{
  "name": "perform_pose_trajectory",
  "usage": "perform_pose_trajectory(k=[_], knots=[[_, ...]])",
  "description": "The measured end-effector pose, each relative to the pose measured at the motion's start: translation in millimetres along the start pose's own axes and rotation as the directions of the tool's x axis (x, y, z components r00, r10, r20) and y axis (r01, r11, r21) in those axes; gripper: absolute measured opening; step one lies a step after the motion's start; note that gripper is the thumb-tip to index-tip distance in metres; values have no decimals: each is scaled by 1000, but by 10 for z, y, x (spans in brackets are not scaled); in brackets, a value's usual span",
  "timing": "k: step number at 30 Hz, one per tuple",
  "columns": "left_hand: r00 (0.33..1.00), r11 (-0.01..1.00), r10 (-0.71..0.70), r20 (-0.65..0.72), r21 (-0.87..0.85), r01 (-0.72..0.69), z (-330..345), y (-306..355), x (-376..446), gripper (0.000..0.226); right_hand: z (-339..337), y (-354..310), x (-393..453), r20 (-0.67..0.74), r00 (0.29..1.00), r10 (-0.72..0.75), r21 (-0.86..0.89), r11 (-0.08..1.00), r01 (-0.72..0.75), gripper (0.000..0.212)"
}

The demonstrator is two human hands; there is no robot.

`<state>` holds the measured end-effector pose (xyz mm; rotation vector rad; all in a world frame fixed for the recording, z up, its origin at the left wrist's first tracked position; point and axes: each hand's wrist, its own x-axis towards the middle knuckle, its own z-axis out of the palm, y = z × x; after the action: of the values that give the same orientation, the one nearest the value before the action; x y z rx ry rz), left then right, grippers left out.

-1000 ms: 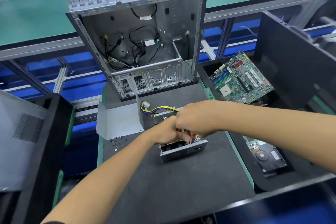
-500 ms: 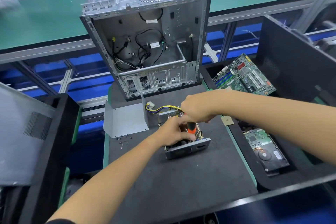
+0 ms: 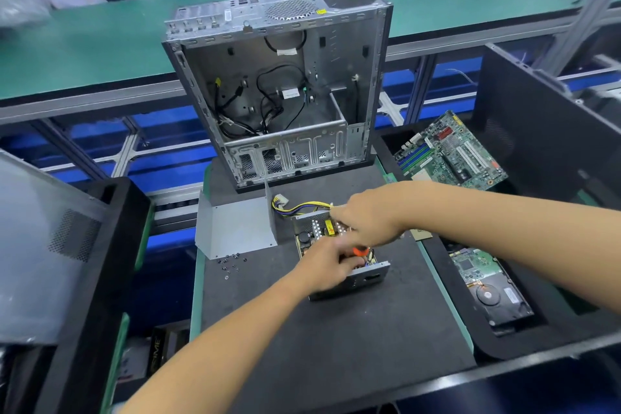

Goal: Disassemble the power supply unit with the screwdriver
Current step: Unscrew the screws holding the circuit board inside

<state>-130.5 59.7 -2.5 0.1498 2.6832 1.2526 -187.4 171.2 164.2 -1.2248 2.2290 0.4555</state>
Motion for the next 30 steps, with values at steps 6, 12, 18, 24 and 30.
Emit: perform_pose_trajectory(k=[6, 12, 18, 24, 30], knots=[[1000, 1000, 1, -20, -26, -1, -4, -8, -24, 12, 47, -52, 89, 21, 999, -31, -169, 985, 34, 20], [1000, 996, 8, 13, 92, -9, -51, 74, -53, 32, 79, 188, 42, -107, 975, -197, 34, 979, 201, 24], [997, 970, -26, 77, 241, 6, -75, 129, -44, 25, 175, 160, 67, -144, 966, -213, 160, 959, 235, 16], [985, 919, -67, 159, 394, -1, -49, 130, 0, 48, 134, 73, 118, -41, 998, -39, 22, 999, 40, 29], [977, 930, -76, 198, 368, -3, -63, 141, 14, 51, 116, 203, 78, -118, 974, -194, 138, 968, 210, 23]])
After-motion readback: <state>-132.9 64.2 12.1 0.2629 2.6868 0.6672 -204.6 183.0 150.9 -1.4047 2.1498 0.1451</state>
